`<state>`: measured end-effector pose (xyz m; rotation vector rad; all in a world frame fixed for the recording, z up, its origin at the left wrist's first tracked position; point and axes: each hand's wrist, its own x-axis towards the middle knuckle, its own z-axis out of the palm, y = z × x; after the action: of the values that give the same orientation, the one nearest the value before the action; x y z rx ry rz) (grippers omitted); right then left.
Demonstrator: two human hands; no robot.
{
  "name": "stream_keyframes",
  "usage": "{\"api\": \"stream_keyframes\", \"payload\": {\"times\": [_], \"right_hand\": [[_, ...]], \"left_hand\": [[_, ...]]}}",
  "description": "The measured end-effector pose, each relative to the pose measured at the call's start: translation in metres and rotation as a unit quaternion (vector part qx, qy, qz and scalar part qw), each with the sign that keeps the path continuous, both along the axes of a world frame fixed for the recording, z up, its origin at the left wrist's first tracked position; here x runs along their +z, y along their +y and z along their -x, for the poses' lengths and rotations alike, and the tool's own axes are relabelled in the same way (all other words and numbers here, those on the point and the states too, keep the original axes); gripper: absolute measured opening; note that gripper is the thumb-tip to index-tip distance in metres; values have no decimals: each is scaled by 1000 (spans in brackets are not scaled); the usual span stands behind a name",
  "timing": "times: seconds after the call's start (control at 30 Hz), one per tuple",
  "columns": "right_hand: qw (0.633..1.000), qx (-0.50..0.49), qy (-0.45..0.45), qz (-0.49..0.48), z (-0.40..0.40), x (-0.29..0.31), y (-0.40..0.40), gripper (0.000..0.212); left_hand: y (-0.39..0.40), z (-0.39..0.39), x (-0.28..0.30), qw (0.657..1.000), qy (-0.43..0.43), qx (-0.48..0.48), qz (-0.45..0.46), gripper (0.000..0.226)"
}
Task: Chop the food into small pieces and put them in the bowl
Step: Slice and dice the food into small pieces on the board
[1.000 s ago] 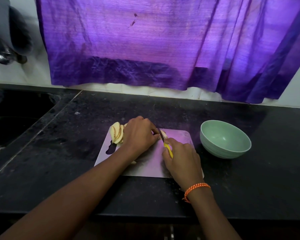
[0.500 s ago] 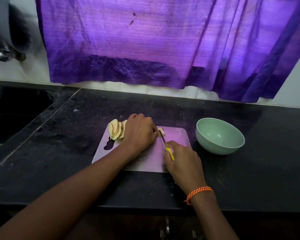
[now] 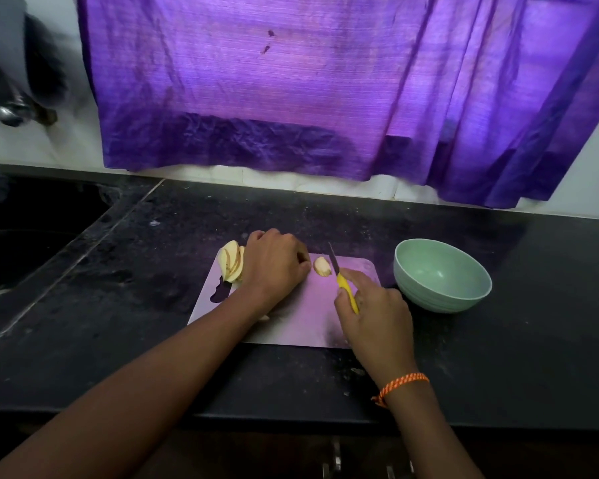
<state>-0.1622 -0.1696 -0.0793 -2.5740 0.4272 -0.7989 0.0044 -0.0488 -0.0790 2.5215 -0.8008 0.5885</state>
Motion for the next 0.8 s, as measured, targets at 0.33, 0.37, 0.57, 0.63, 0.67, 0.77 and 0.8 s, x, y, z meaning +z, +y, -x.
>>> {"api": "stream_keyframes", "payload": {"times": [0.33, 0.37, 0.57, 0.63, 0.67, 0.77, 0.8], "right_hand": [[995, 15, 70, 64, -19, -6, -2, 38], [995, 16, 73, 68, -19, -6, -2, 38], [993, 22, 88, 81, -20, -7, -1, 36], [991, 29, 96, 84, -22, -7, -2, 34], [991, 31, 99, 81, -24, -7, -3, 33], [991, 36, 106, 68, -26, -6, -4, 31], [991, 38, 108, 68, -25, -6, -4, 31]], "left_hand": [[-3, -5, -3, 1000, 23, -4, -9, 12], [-3, -4, -3, 1000, 24, -5, -11, 12], [-4, -2, -3, 999, 39, -11, -6, 12], [-5, -2, -3, 999, 39, -10, -9, 12], [-6, -2, -3, 999, 38, -10, -11, 12], [-7, -2, -3, 999, 37, -9, -17, 11], [-8, -2, -2, 999, 37, -6, -21, 12]]}}
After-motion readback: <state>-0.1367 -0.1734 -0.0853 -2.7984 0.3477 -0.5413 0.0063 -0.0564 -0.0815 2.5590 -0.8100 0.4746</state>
